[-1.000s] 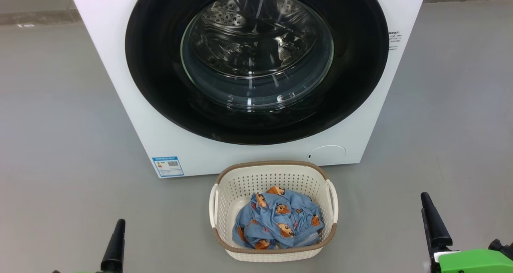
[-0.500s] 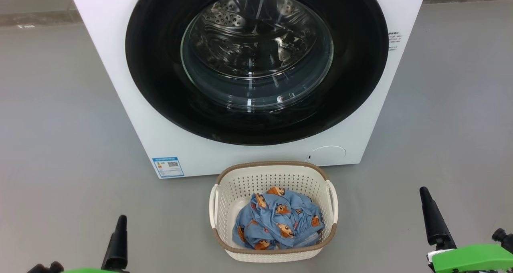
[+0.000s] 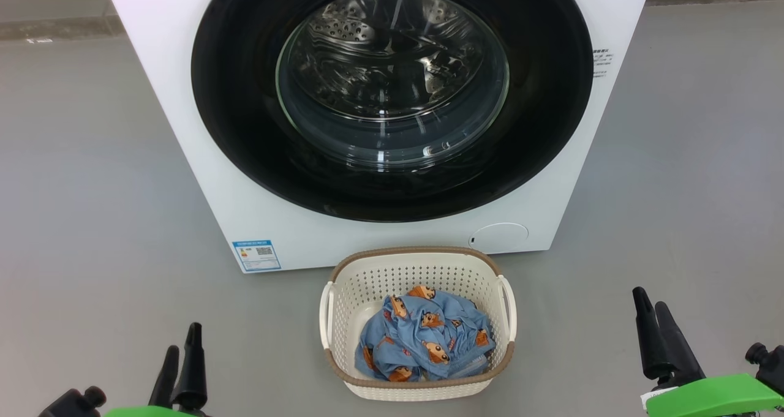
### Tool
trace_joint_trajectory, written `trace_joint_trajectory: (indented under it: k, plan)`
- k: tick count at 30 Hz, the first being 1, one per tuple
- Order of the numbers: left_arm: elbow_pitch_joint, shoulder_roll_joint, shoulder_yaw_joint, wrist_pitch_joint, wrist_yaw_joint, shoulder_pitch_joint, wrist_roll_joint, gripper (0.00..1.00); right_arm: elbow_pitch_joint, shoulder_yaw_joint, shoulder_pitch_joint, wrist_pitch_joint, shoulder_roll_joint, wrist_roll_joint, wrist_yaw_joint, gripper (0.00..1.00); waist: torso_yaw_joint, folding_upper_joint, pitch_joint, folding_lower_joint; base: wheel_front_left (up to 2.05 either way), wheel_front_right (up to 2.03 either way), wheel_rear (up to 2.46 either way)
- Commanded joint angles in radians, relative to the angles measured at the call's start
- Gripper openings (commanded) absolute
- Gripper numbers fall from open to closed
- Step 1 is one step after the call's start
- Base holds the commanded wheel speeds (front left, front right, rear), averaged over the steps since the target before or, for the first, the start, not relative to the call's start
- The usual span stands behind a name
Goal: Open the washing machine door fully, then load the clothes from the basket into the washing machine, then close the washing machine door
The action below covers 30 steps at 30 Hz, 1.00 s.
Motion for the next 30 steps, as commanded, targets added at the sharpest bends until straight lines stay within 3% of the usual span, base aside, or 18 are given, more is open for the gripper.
trace_joint_trajectory:
  k: [1,22,30]
  plan:
    - [-0.036,0.018,0.014,-0.014,-0.007,-0.013,0.042,1.0,-0.038,0.018,-0.012,-0.014,-0.019,-0.044,0.001,1.0,0.0,0.0,0.0,-0.0001,0.0,0.0,0.0]
    - [-0.094,0.043,-0.015,-0.079,-0.008,0.002,0.408,1.0,-0.073,0.032,0.007,-0.078,-0.038,-0.349,0.001,1.0,0.001,0.0,0.006,-0.0001,0.0,0.0,0.0]
    - [-0.111,0.045,-0.017,-0.1,-0.009,0.007,0.502,1.0,-0.076,0.034,0.018,-0.099,-0.036,-0.425,0.001,1.0,0.001,0.0,0.01,-0.0001,0.0,0.0,0.0]
